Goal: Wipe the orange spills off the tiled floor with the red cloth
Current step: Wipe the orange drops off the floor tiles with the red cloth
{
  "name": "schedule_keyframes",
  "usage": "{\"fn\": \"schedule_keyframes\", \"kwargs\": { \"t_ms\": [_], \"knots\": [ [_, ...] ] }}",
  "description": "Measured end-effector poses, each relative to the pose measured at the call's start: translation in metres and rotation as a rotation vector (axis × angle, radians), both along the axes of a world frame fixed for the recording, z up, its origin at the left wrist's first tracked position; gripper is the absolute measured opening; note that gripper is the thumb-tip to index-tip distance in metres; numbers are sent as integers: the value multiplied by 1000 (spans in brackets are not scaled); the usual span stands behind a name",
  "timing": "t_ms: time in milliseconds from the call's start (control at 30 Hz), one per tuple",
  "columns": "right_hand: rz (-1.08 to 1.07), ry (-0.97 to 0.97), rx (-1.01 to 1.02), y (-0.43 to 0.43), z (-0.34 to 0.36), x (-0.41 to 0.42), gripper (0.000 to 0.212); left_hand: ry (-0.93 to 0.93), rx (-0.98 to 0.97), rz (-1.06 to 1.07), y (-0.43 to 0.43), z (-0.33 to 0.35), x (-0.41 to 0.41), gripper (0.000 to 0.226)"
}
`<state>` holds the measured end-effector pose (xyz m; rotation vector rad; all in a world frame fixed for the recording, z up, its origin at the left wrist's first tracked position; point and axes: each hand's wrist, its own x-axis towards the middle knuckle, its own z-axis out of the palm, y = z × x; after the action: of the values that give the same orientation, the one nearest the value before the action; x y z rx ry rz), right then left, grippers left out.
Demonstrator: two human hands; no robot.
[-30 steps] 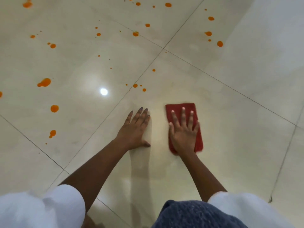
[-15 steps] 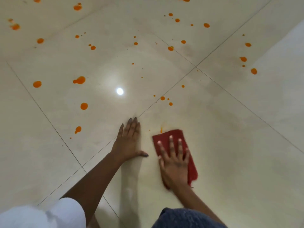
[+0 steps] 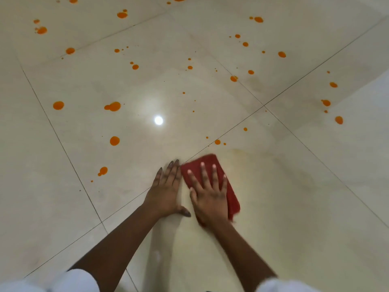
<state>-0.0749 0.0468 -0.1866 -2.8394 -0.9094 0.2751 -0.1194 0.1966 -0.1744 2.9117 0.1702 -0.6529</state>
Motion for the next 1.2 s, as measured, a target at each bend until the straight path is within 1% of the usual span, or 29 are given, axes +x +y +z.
{"fn": "schedule_keyframes", "kwargs": {
  "t_ms": [33,67,133,167,233,267,300,367,433,467,500,567,633,667,700,733,800,833,867,900,933,1000,1067,1133,1200],
  "knots": [
    [34,22,-26,5,0,29,54,3,6,7,1,1,2,138],
    [-6,44,-69,3,0,58,54,1,13,6,1,1,4,137],
    [-229,71,-105,-21,-1,97,54,-12,10,2,1,3,9,137],
    [-340,81,-83,-34,-2,100,55,-12,-2,1,1,4,13,136],
    [-500,66,-47,-45,-1,74,56,-6,-30,-1,1,3,21,138],
    [-507,39,-34,-41,1,49,56,-3,-38,2,0,1,23,139],
    [-459,32,-11,-31,0,28,56,-4,-45,11,-2,-1,27,140],
    [-241,22,25,-6,-4,15,56,-8,-69,33,-6,-6,32,142],
    [-28,11,13,16,-5,57,54,-15,-71,42,-6,-9,34,142],
    [-16,37,-32,20,-5,87,54,-9,-67,39,-5,-9,33,142],
    [-92,46,-66,14,-4,118,54,-3,-72,35,-5,-9,34,142],
    [-354,80,-82,-15,-1,157,55,1,-87,42,-4,-11,33,142],
    [-592,90,-8,-46,-2,153,55,3,-86,43,-5,-12,35,142],
    [-650,64,-15,-52,-2,133,55,9,-84,43,-6,-12,36,142],
    [-647,18,-19,-48,-2,104,54,17,-83,46,-7,-12,36,142],
    [-591,2,-3,-36,-4,77,54,20,-86,52,-7,-13,36,142],
    [-368,14,20,-5,-8,55,56,17,-96,56,-6,-13,37,142],
    [-223,25,16,10,-9,67,56,15,-98,51,-5,-13,37,141],
    [-124,31,3,19,-9,92,54,13,-104,49,-3,-11,37,141],
    [-112,48,-28,20,-8,121,54,15,-111,46,-2,-11,36,140],
    [-185,37,-51,13,-7,151,54,15,-115,44,-1,-11,35,139],
    [-443,49,-72,-24,-4,186,55,6,-110,41,-2,-11,35,139],
    [-659,78,9,-68,-2,178,55,8,-106,46,-3,-10,36,140],
    [-730,33,-11,-80,-4,128,56,5,-103,56,-5,-10,37,140],
    [-618,20,-45,-54,-10,78,59,8,-111,54,-4,-8,37,139]
  ]
}}
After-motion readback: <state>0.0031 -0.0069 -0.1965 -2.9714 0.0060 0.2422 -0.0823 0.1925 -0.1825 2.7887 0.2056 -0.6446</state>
